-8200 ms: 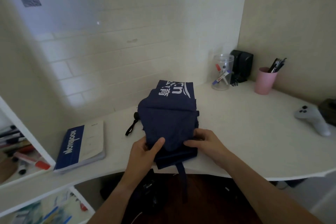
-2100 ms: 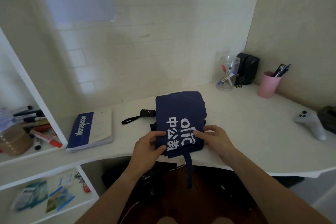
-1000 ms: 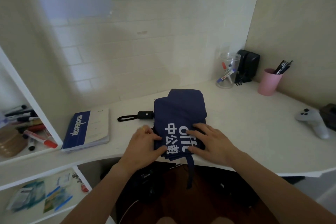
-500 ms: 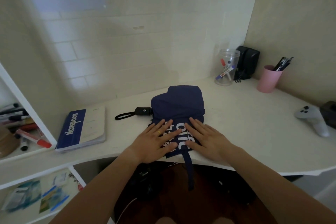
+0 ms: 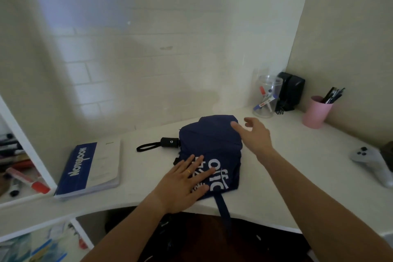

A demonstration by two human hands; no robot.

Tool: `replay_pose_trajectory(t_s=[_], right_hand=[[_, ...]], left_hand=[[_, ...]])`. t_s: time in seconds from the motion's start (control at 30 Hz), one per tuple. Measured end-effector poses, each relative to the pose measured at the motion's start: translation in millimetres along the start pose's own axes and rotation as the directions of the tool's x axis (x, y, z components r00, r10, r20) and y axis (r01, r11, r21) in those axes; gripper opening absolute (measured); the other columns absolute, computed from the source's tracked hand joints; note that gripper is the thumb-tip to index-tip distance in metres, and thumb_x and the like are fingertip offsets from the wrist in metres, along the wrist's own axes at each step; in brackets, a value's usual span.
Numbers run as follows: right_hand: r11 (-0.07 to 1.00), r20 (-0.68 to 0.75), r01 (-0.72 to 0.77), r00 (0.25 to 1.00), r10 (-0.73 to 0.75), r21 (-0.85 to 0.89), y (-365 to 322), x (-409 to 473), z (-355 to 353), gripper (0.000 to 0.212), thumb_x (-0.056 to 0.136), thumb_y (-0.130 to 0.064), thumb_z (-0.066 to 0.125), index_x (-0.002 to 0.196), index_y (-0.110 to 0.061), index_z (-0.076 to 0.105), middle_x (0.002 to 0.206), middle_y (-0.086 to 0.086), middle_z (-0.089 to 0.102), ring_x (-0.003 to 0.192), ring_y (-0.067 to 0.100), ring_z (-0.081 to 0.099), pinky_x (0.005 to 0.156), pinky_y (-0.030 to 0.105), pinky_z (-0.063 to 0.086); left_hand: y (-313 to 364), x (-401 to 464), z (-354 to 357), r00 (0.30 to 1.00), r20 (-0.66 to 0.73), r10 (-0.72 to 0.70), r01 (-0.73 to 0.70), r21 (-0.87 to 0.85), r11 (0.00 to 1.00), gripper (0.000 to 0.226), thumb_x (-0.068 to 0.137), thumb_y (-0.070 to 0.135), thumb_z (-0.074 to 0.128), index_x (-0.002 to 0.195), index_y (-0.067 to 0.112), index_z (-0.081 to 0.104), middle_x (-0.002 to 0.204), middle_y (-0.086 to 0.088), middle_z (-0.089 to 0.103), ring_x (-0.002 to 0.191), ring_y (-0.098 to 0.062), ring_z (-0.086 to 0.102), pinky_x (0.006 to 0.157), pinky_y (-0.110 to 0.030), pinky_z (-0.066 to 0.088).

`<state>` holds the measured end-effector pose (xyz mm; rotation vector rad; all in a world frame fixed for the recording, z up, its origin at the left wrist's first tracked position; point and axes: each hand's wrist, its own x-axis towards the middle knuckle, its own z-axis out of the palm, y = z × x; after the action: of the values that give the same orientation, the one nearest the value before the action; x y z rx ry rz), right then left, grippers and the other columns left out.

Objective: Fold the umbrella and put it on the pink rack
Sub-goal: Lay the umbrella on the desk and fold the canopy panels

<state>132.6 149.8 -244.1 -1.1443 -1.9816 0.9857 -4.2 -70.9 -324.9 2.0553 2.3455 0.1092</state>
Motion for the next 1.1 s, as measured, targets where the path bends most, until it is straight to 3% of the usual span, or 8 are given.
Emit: replay_pose_trajectory(t_s=[0.17, 0.3, 0.43, 0.57, 0.7, 0.87, 0.97, 1.1], right_hand=[[0.896, 0.254, -0.323, 0.934, 0.25, 0.304, -10.9, 39.1, 13.7, 0.068, 0.08, -0.026, 0.084, 0.132, 0.007, 0.057, 0.127, 0.016, 0.065, 0.111, 0.033, 0.064, 0.083, 0.036, 0.052], [0.873, 0.239, -0.211, 0.964, 0.113, 0.439, -25.3, 29.3, 5.9, 0.038, 0.077, -0.009, 0.085, 0.111, 0.002, 0.072, 0.105, 0.015, 0.075, 0.085, 0.026, 0.072, 0.064, 0.029, 0.057], [0.88, 0.247, -0.023, 0.963, -0.107, 0.474, -28.7, -0.6, -14.3, 0.019, 0.08, -0.007, 0.08, 0.096, -0.003, 0.07, 0.099, 0.016, 0.073, 0.09, 0.023, 0.07, 0.08, 0.032, 0.057], [0.926, 0.232, 0.24, 0.921, -0.313, 0.293, -18.4, -39.6, -22.2, 0.02, 0.079, 0.005, 0.078, 0.085, -0.008, 0.063, 0.083, 0.01, 0.069, 0.072, 0.011, 0.061, 0.067, 0.022, 0.048], [0.892, 0.293, 0.442, 0.844, -0.449, 0.092, 1.4, -78.4, -15.0, 0.044, 0.075, 0.01, 0.075, 0.111, -0.015, 0.065, 0.095, -0.007, 0.068, 0.087, -0.007, 0.063, 0.07, 0.006, 0.043], [0.728, 0.4, 0.634, 0.757, -0.516, -0.26, 34.2, -98.5, 0.2, 0.041, 0.077, -0.014, 0.077, 0.117, -0.024, 0.069, 0.099, -0.006, 0.065, 0.094, 0.018, 0.057, 0.081, 0.03, 0.049], [0.647, 0.429, 0.681, 0.726, -0.537, -0.343, 40.6, -107.2, 4.6, 0.031, 0.081, -0.019, 0.075, 0.111, -0.023, 0.073, 0.099, -0.004, 0.064, 0.095, 0.021, 0.056, 0.077, 0.03, 0.049], [0.54, 0.4, 0.755, 0.655, -0.64, -0.372, 45.4, -115.2, 10.7, 0.031, 0.077, -0.009, 0.077, 0.105, -0.023, 0.077, 0.091, -0.004, 0.064, 0.085, 0.021, 0.056, 0.067, 0.029, 0.049]], left_hand=[[-0.7, -2.5, 0.4, 0.999, -0.042, -0.004, 0.002, -0.047, 0.999, 0.053, 0.101, 0.068, 0.01, 0.151, 0.062, -0.009, 0.169, 0.012, -0.016, 0.153, -0.012, -0.024, 0.128, -0.043, -0.003], [-2.6, -0.5, 1.0, 0.997, -0.075, 0.005, -0.006, -0.018, 1.0, 0.053, 0.102, 0.067, 0.011, 0.152, 0.061, -0.006, 0.17, 0.01, -0.013, 0.155, -0.013, -0.019, 0.128, -0.042, -0.001], [-4.6, -1.1, 8.1, 0.995, -0.103, 0.015, -0.016, -0.01, 1.0, 0.052, 0.103, 0.065, 0.013, 0.153, 0.06, 0.001, 0.17, 0.008, -0.011, 0.156, -0.015, -0.015, 0.128, -0.041, 0.0], [-1.9, -1.0, 4.8, 0.995, -0.101, 0.011, -0.013, -0.013, 1.0, 0.051, 0.103, 0.064, 0.013, 0.153, 0.058, 0.008, 0.171, 0.005, -0.006, 0.157, -0.017, -0.011, 0.128, -0.043, 0.002], [-1.5, -3.2, 3.7, 0.979, -0.196, 0.049, -0.043, 0.032, 0.999, 0.048, 0.105, 0.058, 0.021, 0.151, 0.048, 0.032, 0.166, -0.002, 0.029, 0.154, -0.025, 0.02, 0.125, -0.046, 0.018], [9.4, -15.9, 4.9, 0.911, -0.407, 0.07, -0.033, 0.096, 0.995, 0.042, 0.105, 0.051, 0.035, 0.138, 0.038, 0.058, 0.147, -0.005, 0.051, 0.137, -0.028, 0.041, 0.118, -0.044, 0.033], [19.8, -33.0, 4.4, 0.83, -0.53, -0.172, 0.064, -0.216, 0.974, 0.029, 0.099, 0.049, 0.052, 0.118, 0.032, 0.067, 0.127, 0.003, 0.058, 0.12, -0.016, 0.05, 0.101, -0.036, 0.048], [41.1, -32.1, -25.9, 0.663, -0.308, -0.682, 0.091, -0.871, 0.482, 0.044, 0.088, 0.068, 0.056, 0.112, 0.035, 0.039, 0.084, 0.009, 0.069, 0.074, -0.008, 0.069, 0.071, -0.035, 0.06]])
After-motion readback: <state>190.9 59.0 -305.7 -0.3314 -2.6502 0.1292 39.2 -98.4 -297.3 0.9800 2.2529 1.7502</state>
